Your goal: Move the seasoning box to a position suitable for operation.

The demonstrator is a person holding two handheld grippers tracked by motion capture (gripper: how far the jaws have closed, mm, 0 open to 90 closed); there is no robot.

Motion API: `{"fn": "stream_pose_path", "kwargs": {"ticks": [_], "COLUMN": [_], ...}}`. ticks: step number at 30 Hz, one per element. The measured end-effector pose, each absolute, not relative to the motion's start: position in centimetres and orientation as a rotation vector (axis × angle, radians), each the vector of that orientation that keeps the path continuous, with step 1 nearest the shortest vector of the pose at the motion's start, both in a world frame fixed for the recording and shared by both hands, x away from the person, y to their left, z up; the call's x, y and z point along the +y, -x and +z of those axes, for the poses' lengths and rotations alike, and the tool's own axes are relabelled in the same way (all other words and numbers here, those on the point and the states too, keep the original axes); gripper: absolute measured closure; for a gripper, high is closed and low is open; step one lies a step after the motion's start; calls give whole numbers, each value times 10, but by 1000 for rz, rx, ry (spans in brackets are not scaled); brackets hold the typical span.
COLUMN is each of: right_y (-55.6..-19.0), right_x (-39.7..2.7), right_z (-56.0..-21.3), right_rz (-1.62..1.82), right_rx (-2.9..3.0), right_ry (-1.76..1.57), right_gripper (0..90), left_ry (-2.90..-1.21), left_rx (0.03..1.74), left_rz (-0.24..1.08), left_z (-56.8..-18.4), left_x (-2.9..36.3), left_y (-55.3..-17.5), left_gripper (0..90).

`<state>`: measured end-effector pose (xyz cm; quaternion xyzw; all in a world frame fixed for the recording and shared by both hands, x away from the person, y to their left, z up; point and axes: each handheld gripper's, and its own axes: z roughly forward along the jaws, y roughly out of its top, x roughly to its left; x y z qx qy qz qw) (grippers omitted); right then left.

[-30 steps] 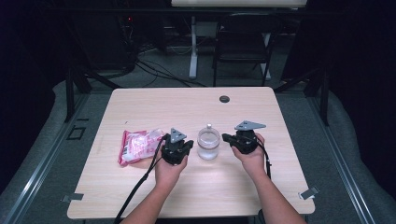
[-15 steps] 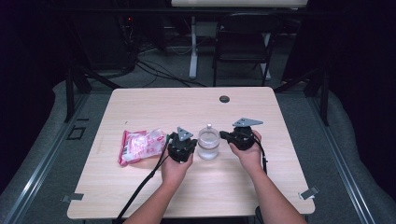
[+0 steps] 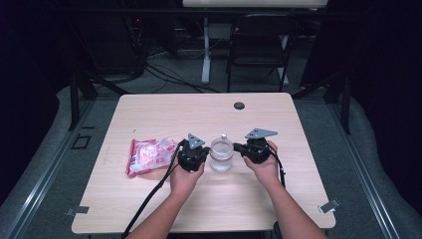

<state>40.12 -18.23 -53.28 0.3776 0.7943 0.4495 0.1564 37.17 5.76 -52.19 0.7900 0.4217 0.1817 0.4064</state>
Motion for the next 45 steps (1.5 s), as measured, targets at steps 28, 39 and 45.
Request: {"fn": "stream_pose_path", "kwargs": {"ticks": [28, 39, 45], "right_y": [-324, -346, -365], "right_x": [-192, -192, -190], "right_z": [-531, -539, -547], "right_rz": [1190, 1187, 1178], "right_rx": [2275, 2265, 2268], "right_ry": [-1027, -1059, -1088], "right_gripper": [899, 813, 766], "left_ry": [-2065, -2014, -1958], "left_rx": [849, 886, 910], "left_rz": [328, 350, 376], "left_z": [-515, -509, -501], "left_x": [77, 118, 150], "left_y": [-364, -334, -313], "left_gripper": [900, 860, 807]}}
